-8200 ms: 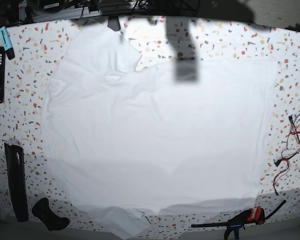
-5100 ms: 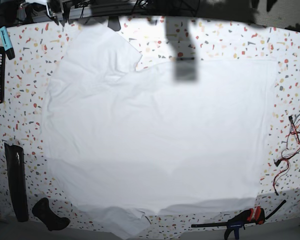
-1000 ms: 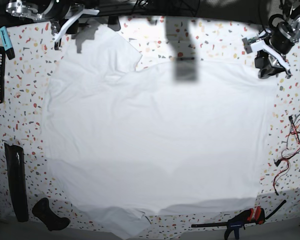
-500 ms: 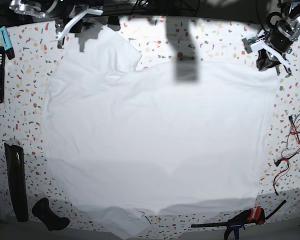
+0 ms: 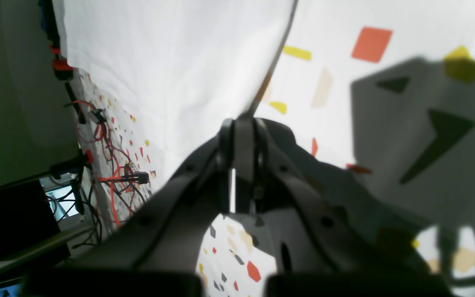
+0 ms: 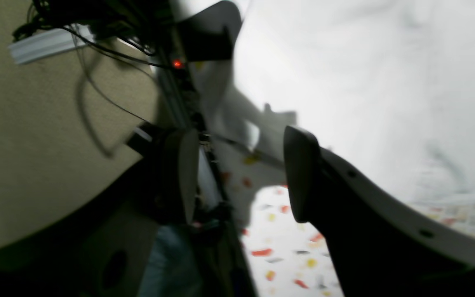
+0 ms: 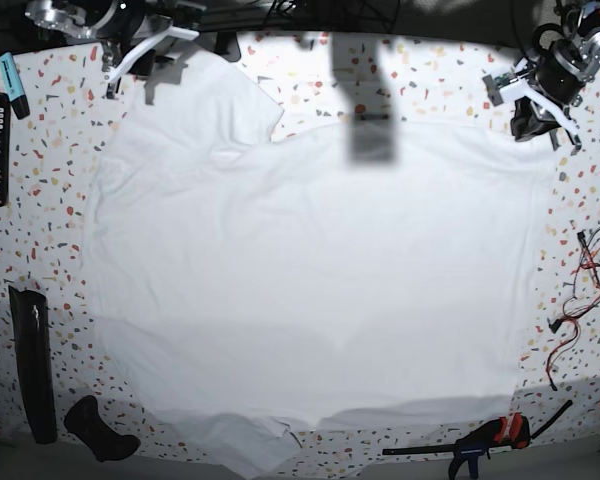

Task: Fold the T-shirt properly
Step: 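Move both grippers down to the shirt's collar-side edge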

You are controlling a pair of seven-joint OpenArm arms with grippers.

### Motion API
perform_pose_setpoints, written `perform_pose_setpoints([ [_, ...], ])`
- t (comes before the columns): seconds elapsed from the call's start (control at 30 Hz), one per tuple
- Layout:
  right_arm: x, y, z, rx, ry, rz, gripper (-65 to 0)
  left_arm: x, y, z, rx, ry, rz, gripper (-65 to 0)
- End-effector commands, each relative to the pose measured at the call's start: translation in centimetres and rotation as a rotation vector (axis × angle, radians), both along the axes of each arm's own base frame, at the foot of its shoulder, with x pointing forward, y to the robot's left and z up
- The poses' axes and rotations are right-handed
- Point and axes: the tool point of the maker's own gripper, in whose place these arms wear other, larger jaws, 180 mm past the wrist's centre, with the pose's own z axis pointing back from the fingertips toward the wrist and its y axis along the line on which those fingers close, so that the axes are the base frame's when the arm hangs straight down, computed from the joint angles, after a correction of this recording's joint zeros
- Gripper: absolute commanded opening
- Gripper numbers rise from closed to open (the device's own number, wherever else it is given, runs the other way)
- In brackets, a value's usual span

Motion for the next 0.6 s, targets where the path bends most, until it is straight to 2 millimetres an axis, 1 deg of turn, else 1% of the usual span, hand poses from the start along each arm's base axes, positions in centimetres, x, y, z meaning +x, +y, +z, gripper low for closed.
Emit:
perform_pose_setpoints([
  [0.0,0.4,0.5,0.3,0.029,-0.016,0.002,-32.4,-0.2,0.0,0.1,-0.002,0.013,-0.014,-65.0],
  [0.1,1.2,1.5,-0.2,0.097,-0.034,-0.026,-32.4,-0.2,-0.1,0.1,-0.006,0.012,-0.018,-65.0],
  [0.3,3.8,1.6,-0.2,0.117,-0.090,-0.066,-32.5,-0.2,-0.2,0.1,-0.013,0.011,-0.023,-65.0],
  [0.37,3.6,1.6,-0.5,0.125,-0.073,-0.073,-32.5,-0.2,-0.2,0.1,-0.013,0.011,-0.023,-65.0],
  [0.57,2.1,1.5,-1.8,0.119,0.006,-0.069,-32.5,-0.2,-0.2,0.1,-0.013,0.011,-0.023,-65.0],
])
